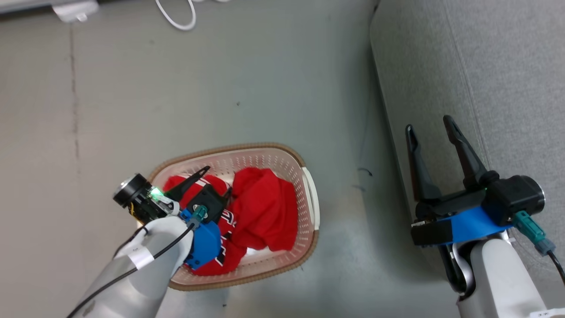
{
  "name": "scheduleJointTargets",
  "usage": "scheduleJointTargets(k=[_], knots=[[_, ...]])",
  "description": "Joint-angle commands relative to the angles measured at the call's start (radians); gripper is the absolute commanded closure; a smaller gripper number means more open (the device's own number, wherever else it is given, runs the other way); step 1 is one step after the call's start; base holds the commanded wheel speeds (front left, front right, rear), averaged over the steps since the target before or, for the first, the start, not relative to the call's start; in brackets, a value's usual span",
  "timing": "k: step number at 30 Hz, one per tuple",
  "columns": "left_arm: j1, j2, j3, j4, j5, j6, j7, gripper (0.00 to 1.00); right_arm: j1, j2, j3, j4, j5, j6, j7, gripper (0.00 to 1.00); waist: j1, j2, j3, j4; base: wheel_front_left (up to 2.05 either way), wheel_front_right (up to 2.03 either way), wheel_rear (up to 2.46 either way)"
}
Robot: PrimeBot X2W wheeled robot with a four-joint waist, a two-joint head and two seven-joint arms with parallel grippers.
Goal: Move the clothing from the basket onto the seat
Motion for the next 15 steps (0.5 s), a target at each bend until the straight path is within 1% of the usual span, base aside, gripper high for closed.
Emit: scheduleJointTargets(k=[1, 8, 11, 15], knots=[[-0.036, 0.01, -0.024, 0.027, 0.003, -0.001, -0.002, 0.0, -0.021, -0.003, -0.003, -0.006, 0.004, 0.0, -0.004, 0.0, -0.0003, 0.0, 0.06, -0.032, 0.0, 0.0, 0.0], [-0.138, 0.025, -0.187, 0.193, -0.026, -0.001, 0.022, 0.0, -0.06, -0.003, 0.003, -0.021, 0.009, 0.0, -0.004, 0.0, -0.0003, 0.0, 0.15, -0.063, 0.0, 0.0, 0.0], [-0.171, 0.033, -0.269, 0.235, -0.032, -0.001, 0.055, 0.0, -0.073, -0.003, 0.006, -0.029, 0.006, 0.0, -0.004, 0.0, -0.0003, 0.0, 0.186, -0.074, 0.0, 0.0, 0.0], [-0.224, 0.064, -0.358, 0.264, -0.047, -0.001, 0.11, 0.0, -0.091, -0.003, 0.012, -0.038, 0.003, 0.0, -0.004, 0.0, -0.0003, 0.0, 0.232, -0.087, 0.0, 0.0, 0.0]])
